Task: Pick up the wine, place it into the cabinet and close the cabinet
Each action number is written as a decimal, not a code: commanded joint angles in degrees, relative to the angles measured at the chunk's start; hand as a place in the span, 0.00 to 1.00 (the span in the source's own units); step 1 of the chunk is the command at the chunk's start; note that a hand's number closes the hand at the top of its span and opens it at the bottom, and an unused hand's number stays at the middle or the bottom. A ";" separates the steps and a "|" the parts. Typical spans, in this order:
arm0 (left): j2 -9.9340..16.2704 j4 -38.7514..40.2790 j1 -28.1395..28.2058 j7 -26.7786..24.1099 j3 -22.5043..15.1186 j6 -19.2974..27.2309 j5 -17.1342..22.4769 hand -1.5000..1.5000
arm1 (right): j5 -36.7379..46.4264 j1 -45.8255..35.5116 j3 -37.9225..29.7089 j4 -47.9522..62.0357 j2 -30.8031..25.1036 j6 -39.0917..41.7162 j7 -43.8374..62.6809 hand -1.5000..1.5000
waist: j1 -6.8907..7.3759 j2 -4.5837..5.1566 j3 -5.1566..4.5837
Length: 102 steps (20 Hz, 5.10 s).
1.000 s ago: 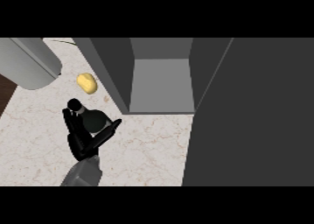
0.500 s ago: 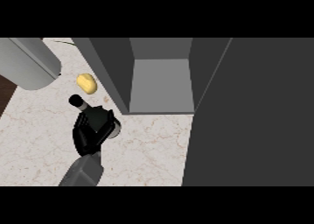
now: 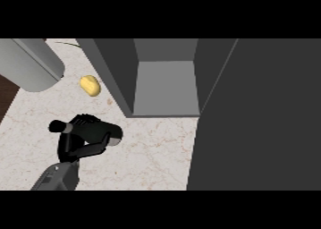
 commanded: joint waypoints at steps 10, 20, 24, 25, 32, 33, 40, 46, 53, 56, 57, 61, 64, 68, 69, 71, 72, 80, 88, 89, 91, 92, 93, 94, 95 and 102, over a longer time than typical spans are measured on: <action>8.87 -25.08 10.56 3.71 0.44 -3.52 -2.71 1.00 | -2.62 2.20 -0.19 -6.94 -0.53 0.27 4.27 0.00 | 0.53 0.19 -0.11; 6.98 -47.83 14.02 21.36 -2.95 0.62 -0.95 1.00 | -4.04 -0.26 -1.46 -8.19 -0.79 0.17 7.59 0.00 | 0.28 0.24 -0.14; 6.71 -53.70 15.12 26.93 -4.56 2.51 -4.14 1.00 | -3.58 -0.28 -1.54 -5.25 0.17 0.34 4.41 0.00 | 0.31 0.35 -0.15; 7.85 -54.69 10.90 31.55 -3.69 3.30 -2.72 1.00 | -3.48 1.03 -0.76 -8.09 -0.04 0.27 6.02 0.00 | 0.00 0.29 -0.13; 2.40 -63.90 6.63 42.41 -8.60 10.73 -6.92 1.00 | -4.01 2.76 -1.48 -8.46 0.30 0.53 4.88 0.00 | -0.10 0.25 -0.12; 0.30 -62.62 7.12 41.26 -11.31 10.70 -9.10 1.00 | -7.77 2.06 -6.10 -3.67 -0.89 2.74 0.93 0.00 | 0.00 0.38 -0.11; -7.95 -58.03 -2.85 47.66 -12.38 16.43 -13.80 1.00 | -6.74 -0.52 -5.07 -4.40 -0.56 1.90 3.71 0.00 | -0.14 0.43 -0.14; -13.32 -56.05 -6.13 50.04 -16.41 22.92 -21.37 1.00 | -3.48 7.96 -0.24 -4.22 2.38 3.68 -3.43 0.00 | -0.30 0.38 -0.10; -13.51 -53.22 -11.99 52.27 -15.70 27.58 -21.35 1.00 | -7.76 -0.01 -7.79 -6.12 -0.40 2.06 4.33 0.00 | -0.05 0.37 -0.15; -13.54 -48.52 -18.10 53.82 -13.02 27.94 -22.77 1.00 | -4.98 2.68 -2.45 -8.83 0.99 2.28 4.91 0.00 | -0.39 0.35 -0.15; -13.54 -46.27 -16.45 49.16 -12.87 25.37 -20.82 1.00 | -3.60 1.55 -2.53 -5.43 1.38 2.10 3.24 0.00 | -0.23 0.45 -0.17; -13.55 -45.49 -17.78 50.17 -15.23 30.04 -21.35 1.00 | -10.34 2.27 -8.94 -4.77 -0.87 4.72 2.10 0.00 | -0.22 0.42 -0.14; -13.55 -43.02 -18.42 47.96 -13.74 28.98 -19.45 1.00 | -8.47 0.97 -5.96 -8.77 -0.52 3.35 6.95 0.00 | -0.27 0.37 -0.16; -13.56 -37.11 -18.24 40.13 -13.39 29.64 -12.69 1.00 | -1.29 1.48 -0.86 -4.04 2.14 3.03 2.30 0.00 | -0.44 0.52 -0.18; -13.56 -36.46 -18.83 40.45 -14.75 31.48 -12.47 1.00 | -4.84 -0.37 -4.64 -5.50 0.75 2.66 4.53 0.00 | -0.49 0.50 -0.18; -13.56 -34.92 -17.60 35.45 -15.17 31.74 -9.41 1.00 | -6.74 1.60 -5.57 -5.47 0.68 3.63 2.63 0.00 | -0.68 0.54 -0.16; -13.56 -37.66 -13.74 35.29 -16.20 31.34 -11.58 1.00 | -4.51 2.97 -3.07 -5.62 1.53 3.67 2.05 0.00 | -0.30 0.44 -0.17; -13.55 -29.56 -14.97 32.42 -15.55 29.58 -14.46 1.00 | -6.88 -0.50 -6.75 -7.03 -0.42 2.90 6.02 0.00 | -0.15 0.40 -0.16; -13.56 -20.09 -18.85 24.51 -16.31 32.22 -9.90 1.00 | -4.84 3.10 -3.89 -6.98 0.92 3.65 2.46 0.00 | -0.73 0.51 -0.17; -13.56 -20.34 -17.55 24.00 -13.25 28.63 -11.47 1.00 | -5.61 1.65 -3.58 -7.41 1.20 2.92 4.22 0.00 | -0.41 0.48 -0.17; -13.56 -19.62 -18.36 24.44 -10.19 28.22 -13.05 1.00 | -6.86 -0.52 -6.23 -7.93 0.02 2.23 7.06 0.00 | -0.24 0.44 -0.17; -13.56 -19.45 -19.21 24.65 -12.16 31.45 -11.42 1.00 | -5.70 -0.35 -6.03 -4.04 0.55 3.17 2.97 0.00 | -0.30 0.48 -0.16; -13.56 -22.97 -17.61 26.62 -12.40 30.52 -12.16 1.00 | -5.79 -0.43 -4.74 -7.30 0.42 2.74 6.13 0.00 | -0.13 0.38 -0.17; -12.25 -22.05 -17.59 25.84 -8.87 27.39 -12.39 1.00 | -6.99 1.60 -6.08 -5.90 0.19 4.24 3.30 0.00 | -0.09 0.41 -0.15; -13.54 -18.81 -17.62 22.86 -12.02 29.19 -11.82 1.00 | -1.75 0.45 -0.97 -9.25 1.62 1.66 7.46 0.00 | -0.42 0.43 -0.19; -12.27 -10.06 -24.02 22.17 -2.63 21.98 -10.19 1.00 | -8.71 -5.71 -9.02 -3.50 -0.93 2.17 7.91 0.00 | -0.27 0.57 -0.18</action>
